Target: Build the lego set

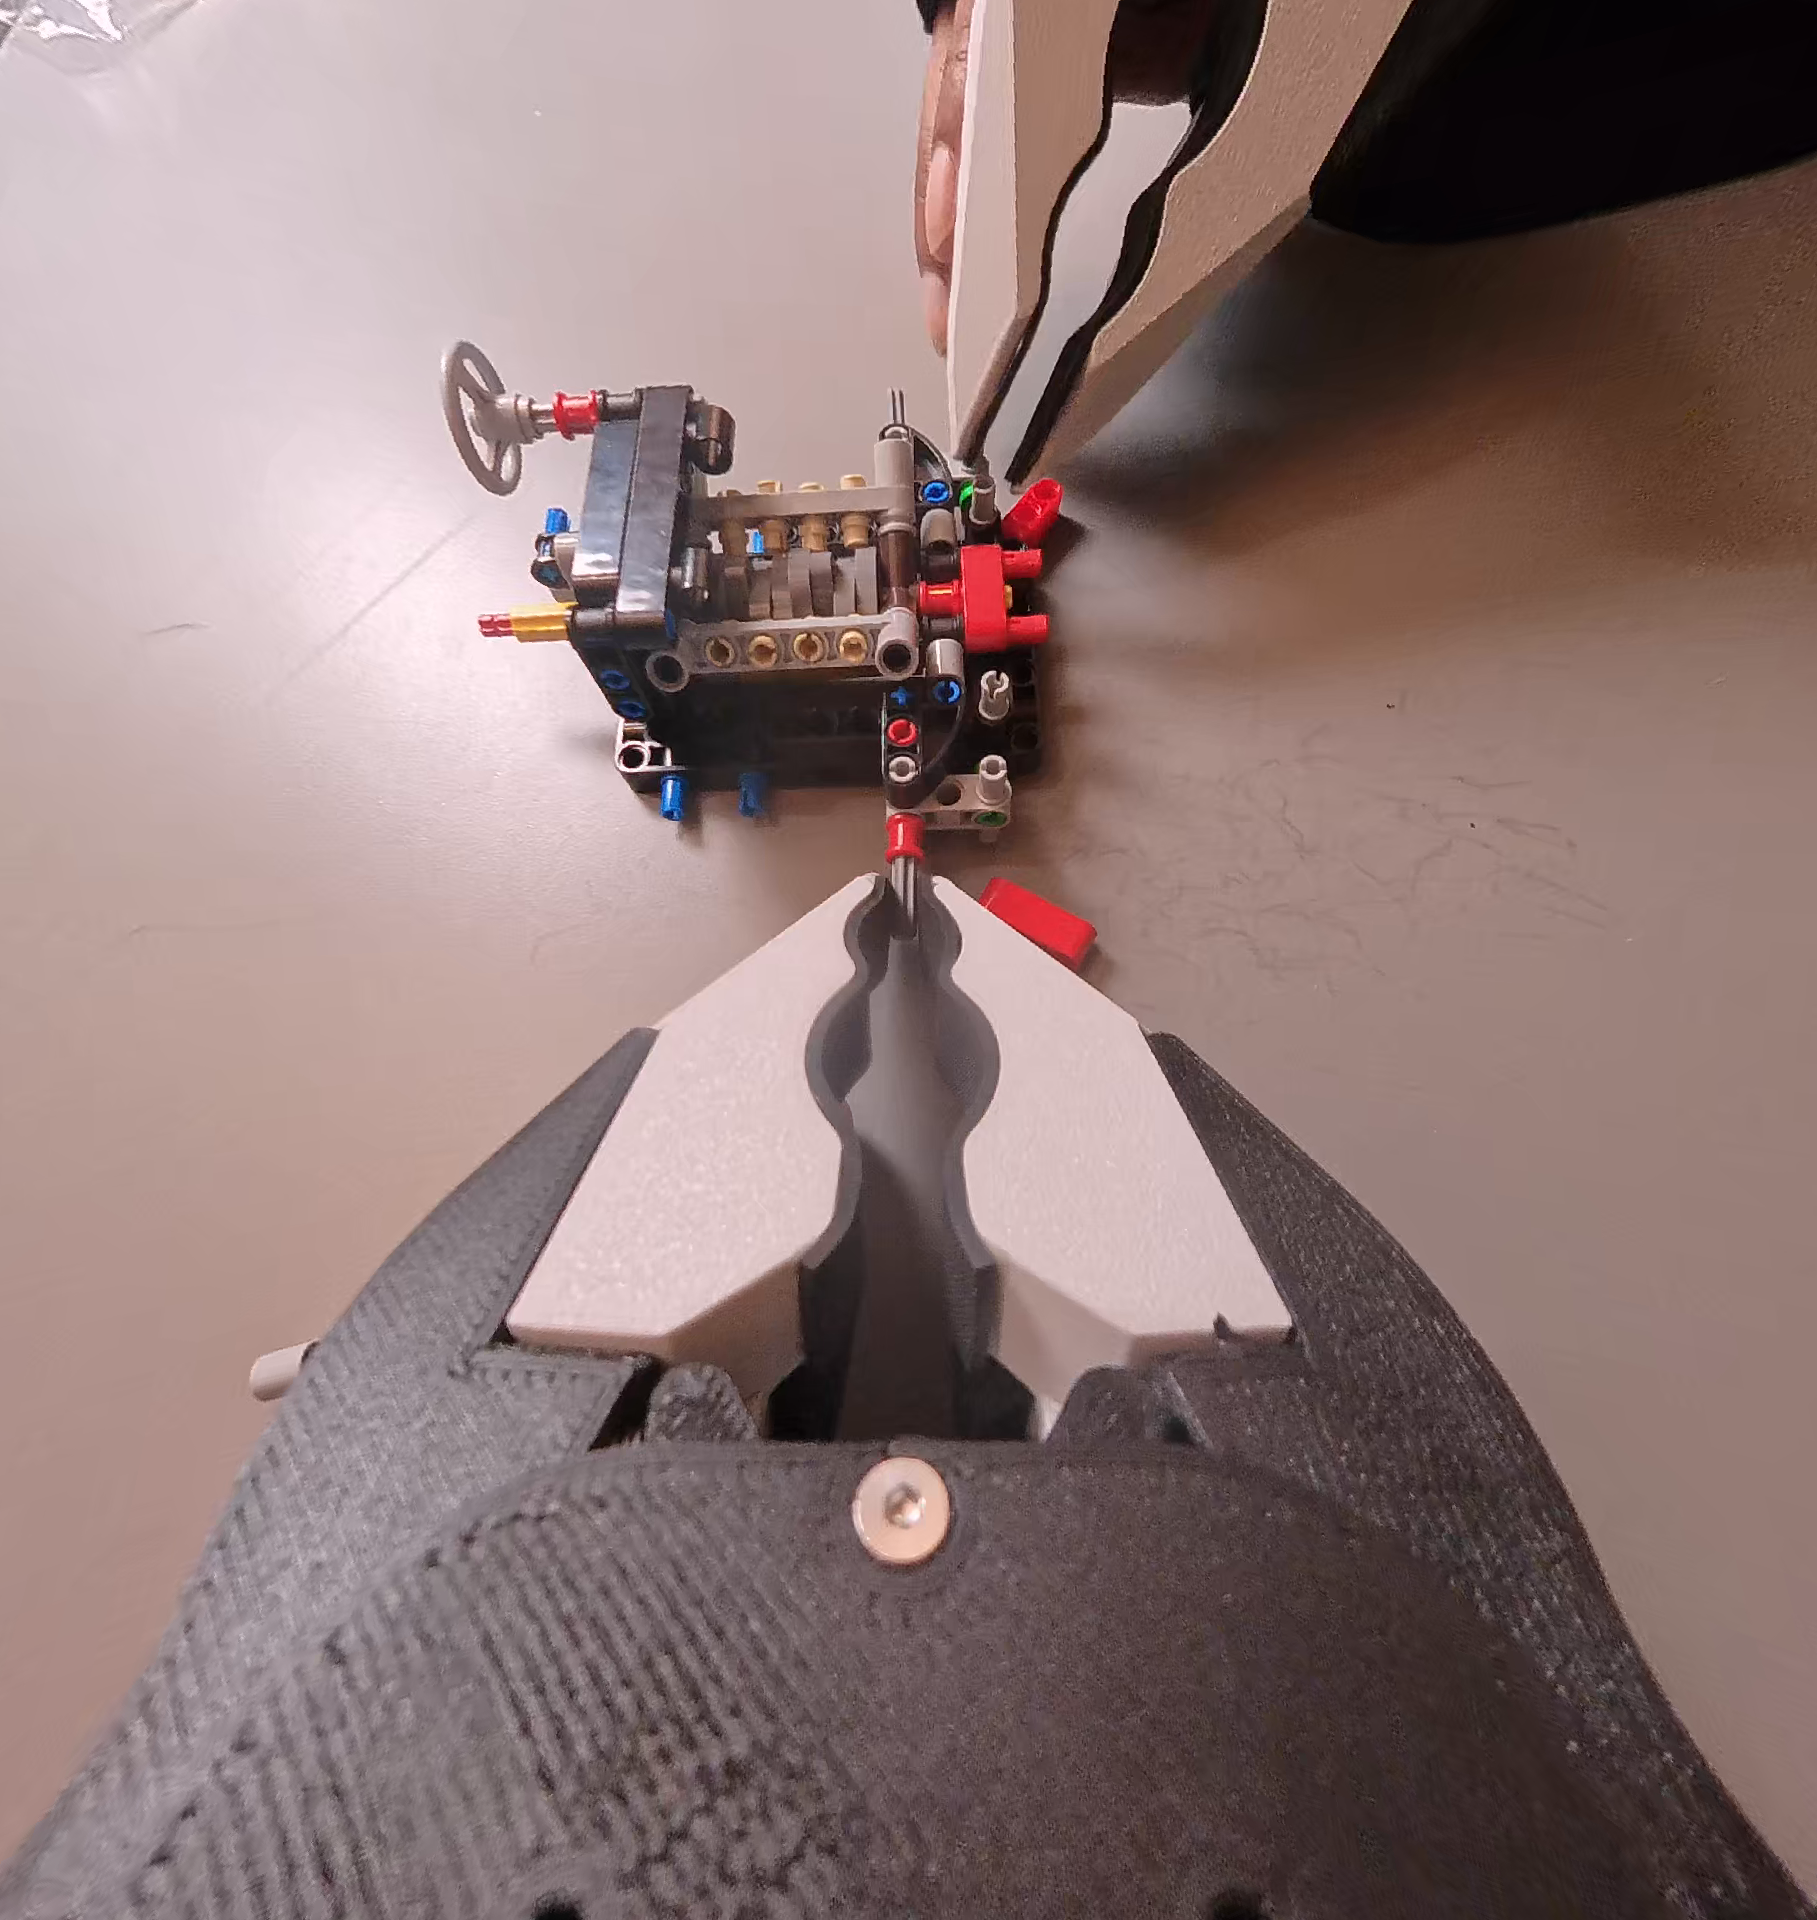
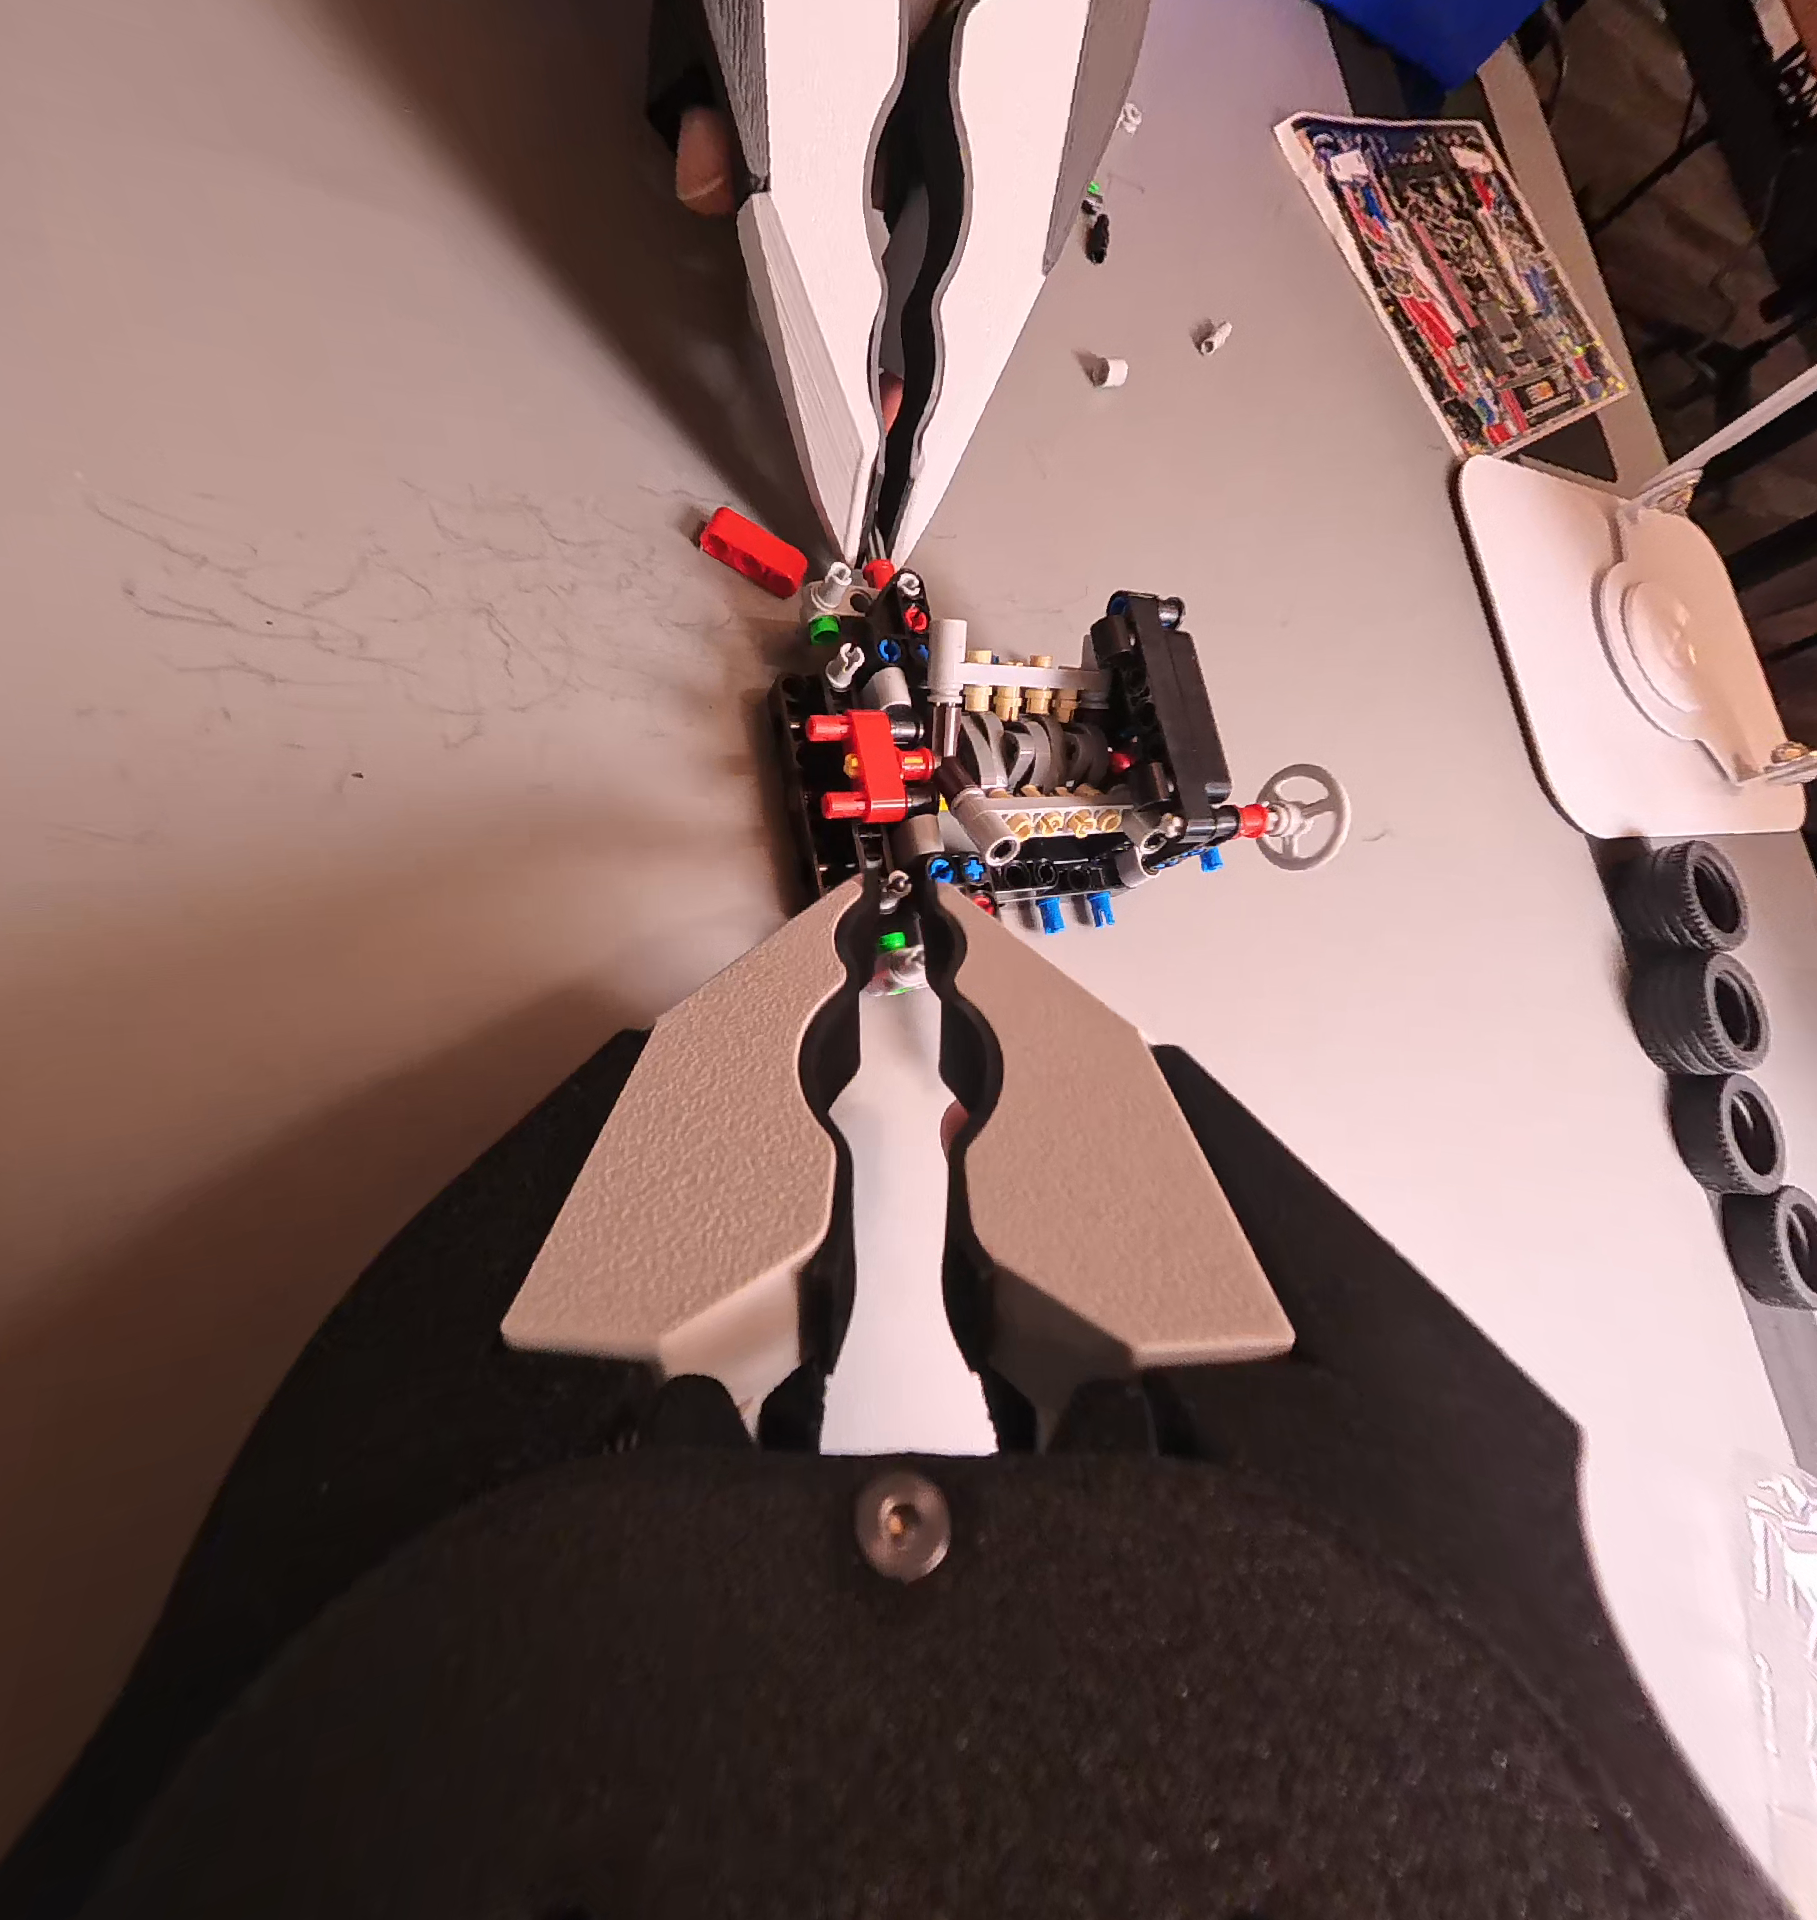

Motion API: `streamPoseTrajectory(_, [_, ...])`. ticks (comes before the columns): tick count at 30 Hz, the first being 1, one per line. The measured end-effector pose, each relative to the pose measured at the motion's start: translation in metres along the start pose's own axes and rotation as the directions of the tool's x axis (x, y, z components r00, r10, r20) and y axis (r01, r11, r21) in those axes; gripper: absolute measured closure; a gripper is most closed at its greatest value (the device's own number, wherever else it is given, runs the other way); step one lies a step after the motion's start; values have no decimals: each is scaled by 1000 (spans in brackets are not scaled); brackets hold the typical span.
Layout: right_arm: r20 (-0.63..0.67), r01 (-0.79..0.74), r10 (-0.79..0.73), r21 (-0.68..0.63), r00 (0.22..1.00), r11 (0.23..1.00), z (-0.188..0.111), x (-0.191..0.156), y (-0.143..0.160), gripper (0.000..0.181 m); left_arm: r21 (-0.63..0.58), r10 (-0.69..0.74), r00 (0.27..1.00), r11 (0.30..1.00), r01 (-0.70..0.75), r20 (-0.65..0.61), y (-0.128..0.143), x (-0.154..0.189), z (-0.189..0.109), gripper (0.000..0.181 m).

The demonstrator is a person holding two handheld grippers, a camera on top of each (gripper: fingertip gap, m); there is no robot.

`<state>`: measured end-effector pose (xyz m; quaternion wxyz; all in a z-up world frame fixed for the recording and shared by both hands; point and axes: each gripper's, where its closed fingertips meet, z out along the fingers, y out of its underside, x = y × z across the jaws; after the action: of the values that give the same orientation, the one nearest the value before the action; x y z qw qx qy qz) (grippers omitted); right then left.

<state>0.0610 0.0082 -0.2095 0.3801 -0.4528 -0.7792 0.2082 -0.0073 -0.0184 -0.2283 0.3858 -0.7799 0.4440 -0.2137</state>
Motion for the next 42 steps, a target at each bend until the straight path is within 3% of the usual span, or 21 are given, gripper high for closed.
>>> streamPoseTrajectory(25, [-4, -4, 4, 10, 1000, 1000, 4, -1, -1, 177, 0, -3, 1000, 1000, 3, -1, 0, 0, 0, 178])
streamPoseTrajectory(32, [-10, -53, 54, 83, 998, 995, -14, 9, -12, 172, 6, -15, 999, 1000, 15, 33, -5, -6, -16, 168])
streamPoseTrajectory(37, [-18, -55, 56, 81, 998, 995, -17, 9, -11, 171, -73, -59, 998, 996, 58, -9, -5, 24, -27, 163])
streamPoseTrajectory(42, [-12, -43, 44, 82, 999, 996, -16, 6, -12, 171, -130, -139, 986, 980, 150, 92, 6, 29, -11, 156])
